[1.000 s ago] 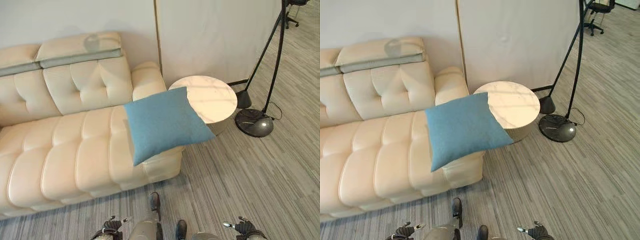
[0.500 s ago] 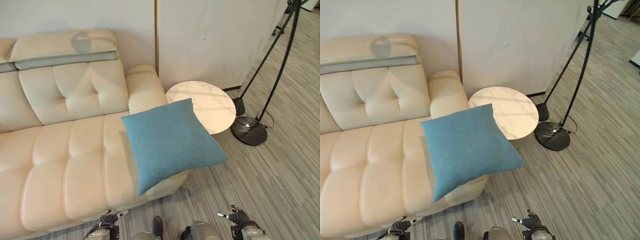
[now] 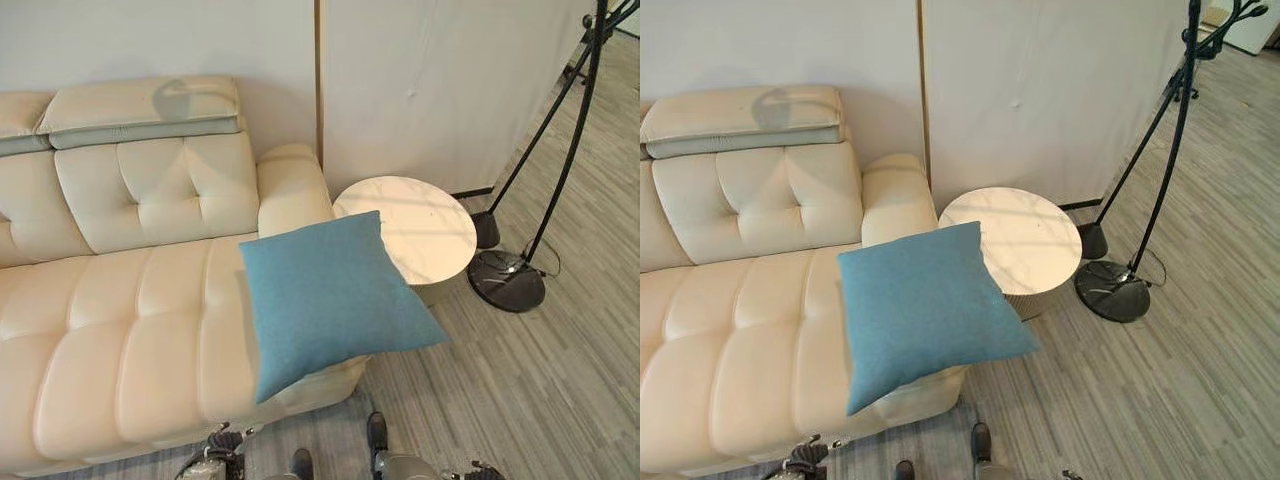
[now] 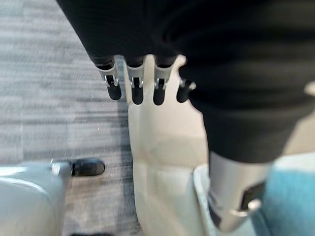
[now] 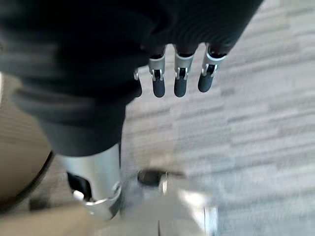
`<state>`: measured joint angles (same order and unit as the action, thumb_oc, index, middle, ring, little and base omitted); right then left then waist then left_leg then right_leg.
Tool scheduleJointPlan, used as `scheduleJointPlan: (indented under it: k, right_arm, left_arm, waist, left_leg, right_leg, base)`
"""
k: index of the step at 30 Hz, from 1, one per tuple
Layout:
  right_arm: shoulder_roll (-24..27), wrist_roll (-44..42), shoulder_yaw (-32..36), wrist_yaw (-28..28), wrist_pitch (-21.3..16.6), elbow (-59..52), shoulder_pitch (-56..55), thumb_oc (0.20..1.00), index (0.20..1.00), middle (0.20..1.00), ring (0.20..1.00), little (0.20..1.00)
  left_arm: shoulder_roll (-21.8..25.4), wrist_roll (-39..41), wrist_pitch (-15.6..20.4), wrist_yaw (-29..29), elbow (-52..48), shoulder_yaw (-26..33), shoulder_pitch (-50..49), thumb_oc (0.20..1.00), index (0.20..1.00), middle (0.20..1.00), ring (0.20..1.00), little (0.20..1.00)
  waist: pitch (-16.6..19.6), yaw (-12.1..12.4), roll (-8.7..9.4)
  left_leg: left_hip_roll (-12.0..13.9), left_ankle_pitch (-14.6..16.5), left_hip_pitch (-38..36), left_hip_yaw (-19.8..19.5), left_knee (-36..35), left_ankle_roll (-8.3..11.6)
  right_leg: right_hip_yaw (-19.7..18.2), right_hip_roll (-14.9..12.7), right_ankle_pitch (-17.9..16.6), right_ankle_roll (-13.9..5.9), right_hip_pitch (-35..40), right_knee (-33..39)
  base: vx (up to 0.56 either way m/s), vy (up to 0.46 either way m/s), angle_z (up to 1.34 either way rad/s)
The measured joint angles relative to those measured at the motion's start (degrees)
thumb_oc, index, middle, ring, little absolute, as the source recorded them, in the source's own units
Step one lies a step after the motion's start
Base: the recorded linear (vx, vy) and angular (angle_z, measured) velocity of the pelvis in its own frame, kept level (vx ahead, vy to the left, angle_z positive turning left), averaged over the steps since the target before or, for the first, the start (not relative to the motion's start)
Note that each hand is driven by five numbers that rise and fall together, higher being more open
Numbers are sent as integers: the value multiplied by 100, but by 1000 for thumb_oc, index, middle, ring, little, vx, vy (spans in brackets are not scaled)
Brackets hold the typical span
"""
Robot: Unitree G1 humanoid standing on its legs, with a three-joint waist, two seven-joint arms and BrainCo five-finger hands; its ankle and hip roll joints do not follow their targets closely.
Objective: Pick up all the scattered cushions and arrange them neatly on the sofa.
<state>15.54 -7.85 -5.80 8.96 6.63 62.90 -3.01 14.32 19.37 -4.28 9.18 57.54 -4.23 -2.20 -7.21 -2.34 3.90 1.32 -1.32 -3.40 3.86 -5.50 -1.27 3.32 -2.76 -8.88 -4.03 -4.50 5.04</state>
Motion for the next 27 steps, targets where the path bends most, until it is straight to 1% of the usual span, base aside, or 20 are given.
scheduleJointPlan:
  k: [1,2,3,5,7,8,9,12,13,15,16,17,18,19,20,22,23,24,26,27]
  right_arm:
    - [516,-5,31,9,36,-105,96,1000,1000,1000,1000,1000]
    - [848,-4,64,10,86,-275,212,1000,1000,1000,1000,1000]
    - [1203,-1,107,8,157,-535,336,1000,1000,1000,1000,1000]
    - [2309,1,235,65,166,-1045,1023,1000,1000,1000,1000,1000]
    - [2750,8,143,63,243,-1430,1657,1000,1000,1000,1000,1000]
    - [2818,64,155,96,152,-1541,1970,1000,1000,1000,1000,1000]
    - [2783,112,76,97,149,-1558,2370,1000,1000,1000,1000,1000]
    - [2774,118,-658,41,259,-1474,3071,1000,1000,1000,1000,1000]
    - [2747,121,-726,33,231,-1516,3173,1000,1000,1000,1000,1000]
    - [2642,170,-1366,10,410,-1387,3773,1000,1000,1000,1000,1000]
    - [2425,224,-1444,39,459,-1320,4191,1000,1000,1000,1000,1000]
    - [2313,223,-1849,20,424,-1263,4703,1000,1000,1000,1000,1000]
    - [2108,221,-2116,41,510,-1004,5143,1000,1000,1000,1000,1000]
    - [1879,219,-2391,56,537,-780,5686,1000,1000,1000,1000,1000]
    - [1648,207,-2560,115,518,-557,6195,1000,1000,1000,1000,1000]
    - [1375,180,-2621,205,530,-312,6603,1000,1000,1000,1000,1000]
    - [1300,106,-2614,248,506,-339,6668,1000,1000,1000,1000,1000]
    - [1151,-25,-2597,325,505,-314,6746,1000,1000,1000,1000,1000]
    - [938,-136,-2484,438,514,-214,6718,1000,1000,1000,1000,1000]
    - [938,-136,-2484,438,514,-214,6718,1000,1000,1000,1000,1000]
  left_arm:
    - [-4,236,-11,-11,-1,234,15,1000,1000,1000,1000,1000]
    - [41,331,-12,-6,-16,345,63,1000,1000,1000,1000,1000]
    - [82,541,-17,12,-24,470,153,1000,1000,1000,1000,1000]
    - [287,1121,6,106,-21,733,689,1000,1000,1000,1000,1000]
    - [406,1637,35,283,-27,890,1092,1000,1000,1000,1000,1000]
    - [450,1847,137,318,-102,877,1251,1000,1000,1000,1000,1000]
    - [471,2026,227,334,-153,878,1436,1000,1000,1000,1000,1000]
    - [471,2352,250,488,-336,698,1736,1000,1000,1000,1000,1000]
    - [447,2462,280,488,-389,602,1893,1000,1000,1000,1000,1000]
    - [480,2601,286,639,-550,448,1957,1000,1000,1000,1000,1000]
    - [452,2705,333,712,-565,361,2137,1000,1000,1000,1000,1000]
    - [454,2745,358,749,-492,174,2502,1000,1000,1000,1000,1000]
    - [537,2932,417,774,-237,143,2707,1000,1000,1000,1000,1000]
    - [671,2982,410,843,260,143,3064,1000,1000,1000,1000,1000]
    - [746,3173,444,896,489,113,3501,1000,1000,1000,1000,1000]
    - [790,3207,483,913,673,-16,3869,1000,1000,1000,1000,1000]
    - [758,3274,496,921,635,-43,3993,1000,1000,1000,1000,1000]
    - [693,3365,504,921,622,-138,4187,1000,1000,1000,1000,1000]
    - [644,3373,532,960,613,-270,4263,1000,1000,1000,1000,1000]
    - [644,3373,532,960,613,-270,4263,1000,1000,1000,1000,1000]
  waist:
    - [34,9,-68]
    - [45,6,-93]
    - [40,-15,-116]
    - [12,-43,-150]
    - [-5,-102,-171]
    - [-9,-107,-166]
    - [-6,-135,-159]
    - [-15,-148,-174]
    - [-13,-146,-182]
    - [-27,-168,-220]
    - [-69,-150,-240]
    - [-164,-165,-243]
    - [-260,-114,-249]
    - [-376,-149,-255]
    - [-644,-130,-261]
    - [-797,-139,-222]
    - [-904,-104,-222]
    - [-1101,-6,-208]
    - [-1264,49,-219]
    - [-1264,49,-219]
  left_leg:
    - [219,13,-45,-5,2,179]
    - [288,0,-47,-4,4,251]
    - [310,0,-31,-5,14,303]
    - [364,-19,24,-2,8,332]
    - [365,-20,46,15,1,332]
    - [360,-22,60,10,0,334]
    - [355,-25,55,15,2,337]
    - [337,-62,62,18,0,387]
    - [332,-73,77,14,2,396]
    - [303,-83,117,28,2,396]
    - [255,-133,187,6,4,388]
    - [212,-253,363,-10,32,426]
    - [194,-274,469,3,38,419]
    - [163,-298,645,3,39,417]
    - [135,-368,886,-11,40,413]
    - [122,-434,1108,-7,42,413]
    - [120,-475,1213,-34,42,430]
    - [127,-495,1317,-36,42,442]
    - [132,-495,1369,-57,41,446]
    - [132,-495,1369,-57,41,446]
  right_leg:
    - [60,196,26,48,71,3]
    - [101,253,28,53,74,3]
    - [145,276,30,56,53,3]
    - [151,330,43,75,18,4]
    - [136,330,44,76,-11,4]
    - [134,320,44,76,-22,4]
    - [133,315,44,76,-16,4]
    - [130,298,42,74,-27,4]
    - [131,285,41,73,-25,4]
    - [134,256,13,94,-77,3]
    - [151,207,-96,178,-140,3]
    - [153,176,-235,158,-321,2]
    - [134,166,-342,299,-423,1]
    - [139,137,-372,328,-618,-6]
    - [145,109,-493,360,-806,-32]
    - [136,96,-552,360,-1060,-33]
    - [153,90,-573,387,-1141,-33]
    - [156,99,-599,412,-1244,-33]
    - [166,115,-594,409,-1291,-34]
    - [166,115,-594,409,-1291,-34]
  base:
    - [75,-203,18]
    - [47,-169,8]
    - [23,-54,3]
    - [52,-70,4]
    - [33,-24,-6]
    - [0,0,0]
    - [0,0,0]
    - [8,1,-1]
    - [10,5,7]
    - [-78,9,5]
    - [-188,18,12]
    - [-186,15,18]
    - [-177,13,3]
    - [-126,14,5]
    - [-97,13,2]
    - [-74,-1,7]
    - [-45,-7,8]
    - [-21,-1,11]
    - [-15,-4,2]
    - [-17,-10,6]
